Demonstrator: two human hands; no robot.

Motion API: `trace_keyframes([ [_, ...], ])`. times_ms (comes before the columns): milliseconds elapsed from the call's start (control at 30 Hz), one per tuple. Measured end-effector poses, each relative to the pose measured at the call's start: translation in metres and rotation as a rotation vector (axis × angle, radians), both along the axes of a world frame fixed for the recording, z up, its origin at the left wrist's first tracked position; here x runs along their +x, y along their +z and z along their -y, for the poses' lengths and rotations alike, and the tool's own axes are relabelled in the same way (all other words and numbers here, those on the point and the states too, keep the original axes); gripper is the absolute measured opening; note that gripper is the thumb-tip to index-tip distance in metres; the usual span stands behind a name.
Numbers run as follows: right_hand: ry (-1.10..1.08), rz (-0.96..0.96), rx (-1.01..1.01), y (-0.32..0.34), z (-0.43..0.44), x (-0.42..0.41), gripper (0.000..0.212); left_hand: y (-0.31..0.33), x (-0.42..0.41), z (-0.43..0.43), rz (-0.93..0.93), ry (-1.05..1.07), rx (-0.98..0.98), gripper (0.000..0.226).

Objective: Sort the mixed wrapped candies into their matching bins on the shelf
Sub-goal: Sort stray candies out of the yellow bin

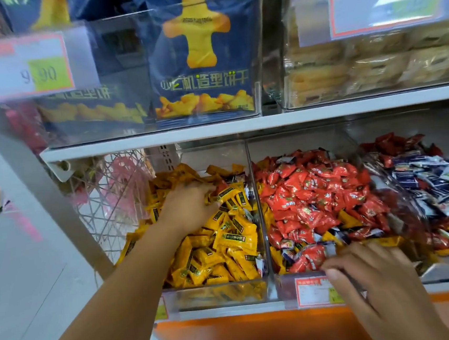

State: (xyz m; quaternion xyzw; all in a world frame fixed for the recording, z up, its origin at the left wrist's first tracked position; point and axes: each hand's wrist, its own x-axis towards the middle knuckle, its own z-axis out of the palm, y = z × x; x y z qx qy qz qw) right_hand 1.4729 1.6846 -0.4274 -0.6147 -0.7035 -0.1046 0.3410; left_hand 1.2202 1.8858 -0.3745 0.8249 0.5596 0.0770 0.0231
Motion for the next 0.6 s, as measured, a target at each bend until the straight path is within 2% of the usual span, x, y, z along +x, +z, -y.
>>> trace_keyframes([
  [67, -0.023, 0.009, 0.005, 0.0, -0.002, -0.001, 0.046, -0.002, 0.004, -0.007, 0.029, 0.007, 0.041, 0.047],
  [200, -0.051, -0.006, 0.008, 0.001, -0.001, -0.003, 0.047, -0.01, 0.018, -0.016, -0.036, 0.005, 0.175, 0.034],
  [333, -0.058, -0.002, 0.001, 0.0, -0.001, -0.006, 0.036, -0.021, 0.03, -0.026, -0.115, -0.023, 0.188, 0.032],
  [500, -0.058, -0.002, 0.003, -0.002, -0.001, -0.006, 0.032, -0.021, 0.031, -0.029, 0.059, 0.004, 0.111, 0.034],
  [600, -0.054, 0.002, 0.014, -0.003, 0.0, -0.006, 0.034, -0.014, 0.031, -0.027, 0.171, 0.01, -0.031, 0.031],
])
